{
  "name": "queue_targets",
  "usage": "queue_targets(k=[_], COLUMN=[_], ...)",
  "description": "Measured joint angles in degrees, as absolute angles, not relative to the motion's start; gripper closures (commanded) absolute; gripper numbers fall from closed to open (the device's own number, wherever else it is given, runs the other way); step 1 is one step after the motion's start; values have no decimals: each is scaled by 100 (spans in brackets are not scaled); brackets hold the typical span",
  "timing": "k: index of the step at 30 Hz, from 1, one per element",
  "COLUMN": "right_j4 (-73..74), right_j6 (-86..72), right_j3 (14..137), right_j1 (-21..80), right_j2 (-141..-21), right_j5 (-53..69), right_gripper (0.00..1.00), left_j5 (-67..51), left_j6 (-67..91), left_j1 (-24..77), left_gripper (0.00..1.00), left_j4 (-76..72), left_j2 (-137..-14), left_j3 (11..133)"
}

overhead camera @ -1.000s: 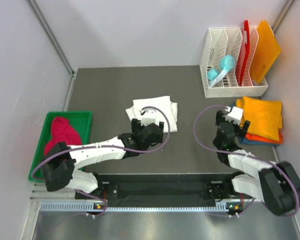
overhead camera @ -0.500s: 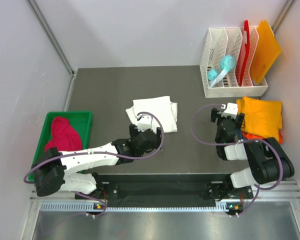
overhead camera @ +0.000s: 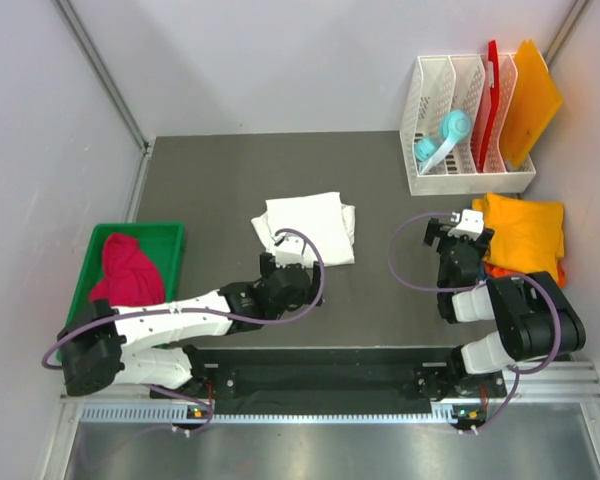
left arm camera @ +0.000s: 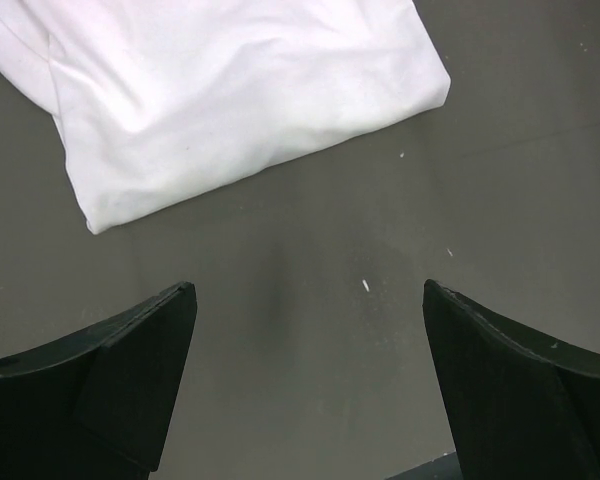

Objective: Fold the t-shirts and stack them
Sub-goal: Fold the tshirt

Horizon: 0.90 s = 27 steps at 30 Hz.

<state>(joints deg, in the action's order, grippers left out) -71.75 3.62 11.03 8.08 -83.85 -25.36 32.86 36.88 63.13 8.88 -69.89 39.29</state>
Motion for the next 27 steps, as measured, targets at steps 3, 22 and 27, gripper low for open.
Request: queue_targets(k=[3,22,27], right_j4=[-7175,-7177,-7131], right_j6=[338,336,362], right_j3=[1103,1103,1107], right_j1=[805,805,711], right_j2=[-8385,-8385,-8385], right_j5=[-2530,-2515,-2080], right_gripper=[0,0,0], left_j5=[3308,4316,4486], left_j6=[3642,6818,8521], left_j1=[6320,6403,6556], left_gripper=[1,1,1], left_j4=[886,4565,6407], left_j2=[-6993,-9212,-10033], left_j3=[3929,5894,7295])
